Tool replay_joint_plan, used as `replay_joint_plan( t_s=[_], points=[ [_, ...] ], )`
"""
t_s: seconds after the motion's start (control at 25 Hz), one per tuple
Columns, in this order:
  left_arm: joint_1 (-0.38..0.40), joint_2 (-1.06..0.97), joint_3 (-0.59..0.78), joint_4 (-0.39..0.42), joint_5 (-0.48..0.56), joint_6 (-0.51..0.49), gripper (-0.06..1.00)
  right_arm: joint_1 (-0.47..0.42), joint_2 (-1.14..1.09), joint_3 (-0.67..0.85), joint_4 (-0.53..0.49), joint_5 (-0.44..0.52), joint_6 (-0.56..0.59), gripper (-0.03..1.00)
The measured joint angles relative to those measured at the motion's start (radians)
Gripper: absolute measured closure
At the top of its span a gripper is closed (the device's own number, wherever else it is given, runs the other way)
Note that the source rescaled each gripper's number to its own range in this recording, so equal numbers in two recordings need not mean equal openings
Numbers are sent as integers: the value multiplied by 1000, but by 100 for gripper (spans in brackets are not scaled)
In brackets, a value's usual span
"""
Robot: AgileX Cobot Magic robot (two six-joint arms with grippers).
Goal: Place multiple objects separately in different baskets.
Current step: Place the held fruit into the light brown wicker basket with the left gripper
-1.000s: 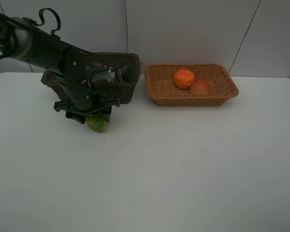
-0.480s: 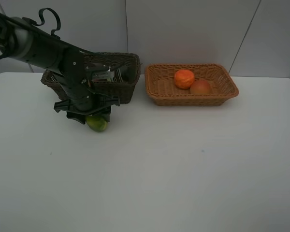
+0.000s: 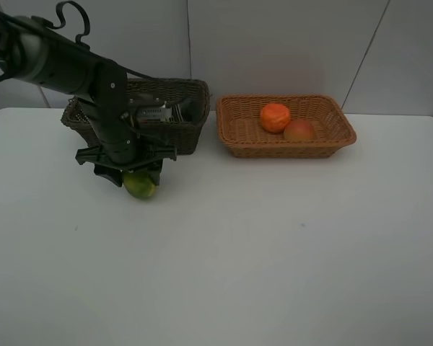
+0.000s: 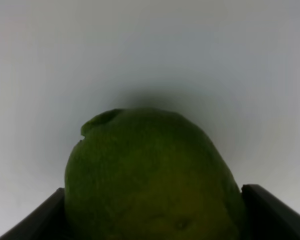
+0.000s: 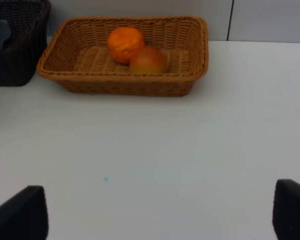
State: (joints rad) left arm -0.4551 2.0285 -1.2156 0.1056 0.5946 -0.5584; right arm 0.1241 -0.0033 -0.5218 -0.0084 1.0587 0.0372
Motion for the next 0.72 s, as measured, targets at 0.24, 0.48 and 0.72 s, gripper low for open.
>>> replay_joint_plan(
  t_s=[0.24,0.48,0.72],
  points=[
    [-103,-98,-55,1,121,220,14,0,0,0,0,0,0,0],
    [-254,-106,-177,-6,178,394,14,0,0,0,0,0,0,0],
    [-292,-12,-394,1,175,413,14,0,0,0,0,0,0,0]
  ],
)
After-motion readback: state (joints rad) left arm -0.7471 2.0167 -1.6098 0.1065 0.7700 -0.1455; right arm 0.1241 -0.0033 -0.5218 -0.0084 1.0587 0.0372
